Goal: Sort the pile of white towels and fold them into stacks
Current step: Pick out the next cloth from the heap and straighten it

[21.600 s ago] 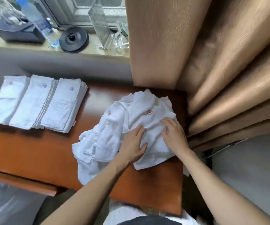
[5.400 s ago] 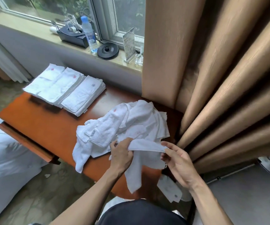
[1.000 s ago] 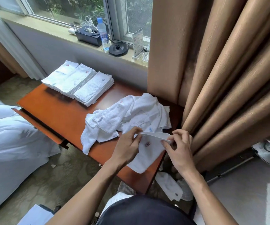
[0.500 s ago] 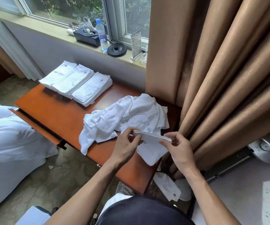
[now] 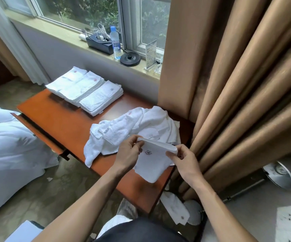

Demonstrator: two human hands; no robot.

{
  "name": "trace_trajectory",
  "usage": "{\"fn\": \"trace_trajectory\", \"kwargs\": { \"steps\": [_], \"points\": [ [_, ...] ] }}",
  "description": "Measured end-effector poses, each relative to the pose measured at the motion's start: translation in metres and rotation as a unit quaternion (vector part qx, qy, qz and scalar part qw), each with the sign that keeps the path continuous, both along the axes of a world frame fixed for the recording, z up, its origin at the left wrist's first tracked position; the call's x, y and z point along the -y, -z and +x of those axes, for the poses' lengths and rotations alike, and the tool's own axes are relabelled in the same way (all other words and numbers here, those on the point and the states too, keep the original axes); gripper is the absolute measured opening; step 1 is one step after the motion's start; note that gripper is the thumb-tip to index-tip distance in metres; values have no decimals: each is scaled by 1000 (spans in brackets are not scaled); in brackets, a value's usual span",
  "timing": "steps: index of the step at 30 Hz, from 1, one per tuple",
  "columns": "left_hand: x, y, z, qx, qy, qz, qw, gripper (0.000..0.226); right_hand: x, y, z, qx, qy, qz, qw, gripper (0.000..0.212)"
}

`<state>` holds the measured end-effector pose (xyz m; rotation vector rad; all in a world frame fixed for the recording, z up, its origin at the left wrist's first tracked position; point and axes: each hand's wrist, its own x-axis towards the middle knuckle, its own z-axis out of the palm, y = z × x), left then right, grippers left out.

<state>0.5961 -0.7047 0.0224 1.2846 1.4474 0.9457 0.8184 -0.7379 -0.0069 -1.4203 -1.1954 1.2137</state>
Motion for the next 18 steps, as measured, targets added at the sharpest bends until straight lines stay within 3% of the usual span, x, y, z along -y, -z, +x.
{"fn": "trace_trajectory", "kwargs": {
  "steps": [8,12,15,18],
  "points": [
    [-7,-2,-27,-11,-49,0,999,21,-17,-13,-32,5,-25,21,999,17],
    [-8,2,-34,11,-65,-15,998,6,-20,-17,-49,-19,-26,13,999,9],
    [-16,4,-45,70,-89,-46,992,21,-31,-20,-62,-32,-8,11,999,6],
    [-25,7,-66,63,-102,-43,992,24,-43,-22,-83,-22,-6,6,1000,16]
  ]
}}
